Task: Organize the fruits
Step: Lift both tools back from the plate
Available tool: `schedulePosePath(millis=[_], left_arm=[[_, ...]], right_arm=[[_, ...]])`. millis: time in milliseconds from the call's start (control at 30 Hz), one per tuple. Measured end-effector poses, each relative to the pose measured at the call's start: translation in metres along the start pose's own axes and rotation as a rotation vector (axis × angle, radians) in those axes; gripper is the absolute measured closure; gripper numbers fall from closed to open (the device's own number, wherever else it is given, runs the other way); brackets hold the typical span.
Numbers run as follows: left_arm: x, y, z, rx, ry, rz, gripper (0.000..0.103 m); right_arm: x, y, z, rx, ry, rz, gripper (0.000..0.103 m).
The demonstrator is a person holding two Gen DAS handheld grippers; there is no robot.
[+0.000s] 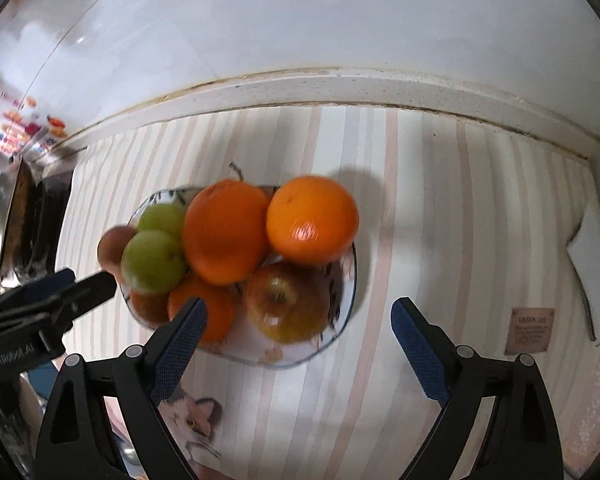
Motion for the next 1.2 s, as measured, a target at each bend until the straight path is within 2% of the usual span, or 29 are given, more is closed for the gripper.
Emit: schedulePosePath(millis=[300, 467, 900, 1200], left_arm=[[-0.008, 0.035, -0.041, 0.065, -0.017, 0.009, 0.018], [-0.004, 0.053, -0.072, 0.132, -0.024, 0.023, 0.018], [0.003, 0.079, -0.147, 0.271, -0.008, 0.027, 0.018], [0.005, 0.098, -0.185, 0.327, 0.015, 0.022, 0.018]], right_arm=[[-0.016, 0.027, -0.047, 0.054, -0.002, -0.044, 0.008], [-0.02, 0.038, -0.08, 0.115, 0.015, -0.065, 0.008], [-0.031, 0.064, -0.169, 0.238, -0.021, -0.079, 0.008], [-0.037, 0.072, -0.221, 0.319, -0.031, -0.094, 0.008]])
Point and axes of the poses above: each gripper's, at about its wrist camera, not at the fingertips, and z roughly the way its jaws point, x to its right, y to its underside, the point moved 2 cm from there along z, roughly the way its jaws point, and after that the axes turned 15 degrees about x, right-handed, at the moved point
